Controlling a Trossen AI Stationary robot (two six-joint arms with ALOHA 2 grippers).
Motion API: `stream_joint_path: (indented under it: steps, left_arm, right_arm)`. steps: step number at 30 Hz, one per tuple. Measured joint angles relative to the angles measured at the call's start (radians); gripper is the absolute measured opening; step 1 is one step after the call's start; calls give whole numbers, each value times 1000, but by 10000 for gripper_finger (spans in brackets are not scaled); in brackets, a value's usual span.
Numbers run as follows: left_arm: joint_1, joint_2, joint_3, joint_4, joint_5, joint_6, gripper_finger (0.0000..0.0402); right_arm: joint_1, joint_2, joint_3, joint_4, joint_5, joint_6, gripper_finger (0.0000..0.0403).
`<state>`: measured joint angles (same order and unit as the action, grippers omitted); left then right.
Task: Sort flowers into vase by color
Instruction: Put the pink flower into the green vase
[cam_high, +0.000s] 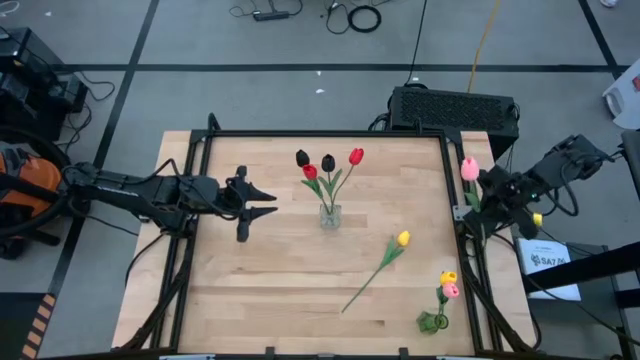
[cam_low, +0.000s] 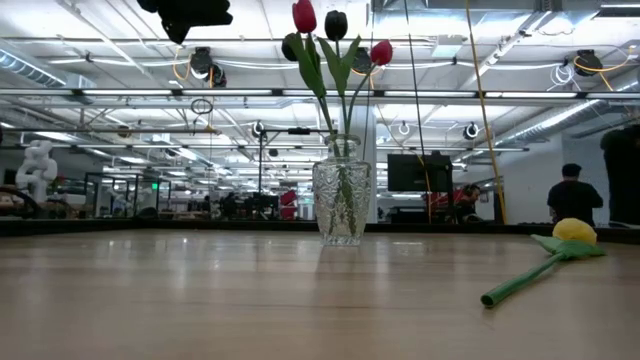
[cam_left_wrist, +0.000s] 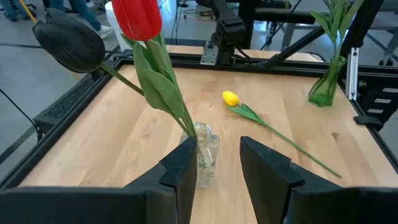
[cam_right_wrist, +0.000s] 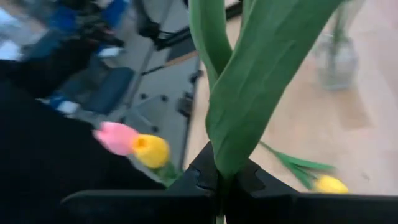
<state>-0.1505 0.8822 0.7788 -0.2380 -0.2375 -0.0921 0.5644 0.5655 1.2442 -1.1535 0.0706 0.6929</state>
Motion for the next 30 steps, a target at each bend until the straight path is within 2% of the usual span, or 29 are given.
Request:
stream_joint_path:
  steps: [10,14,20,25,30]
  left_arm:
    - [0,0,0,0,-1,-4,129]
    - [0,0,0,0,-1,-5,129]
    - [0,0,0,1,-2,-5,129]
    - [0,0,0,1,-2,-5,129]
    - [0,0,0,1,-2,-5,129]
  right_arm:
    - [0,0,0,81,-110,-238,0]
    - [0,-19,0,89,-206,-306,0]
    - [-1,-103,1,79,-174,-314,0]
    - [-11,-126,0,82,-206,-330,0]
    - [-14,-111,-74,339,-379,-340,0]
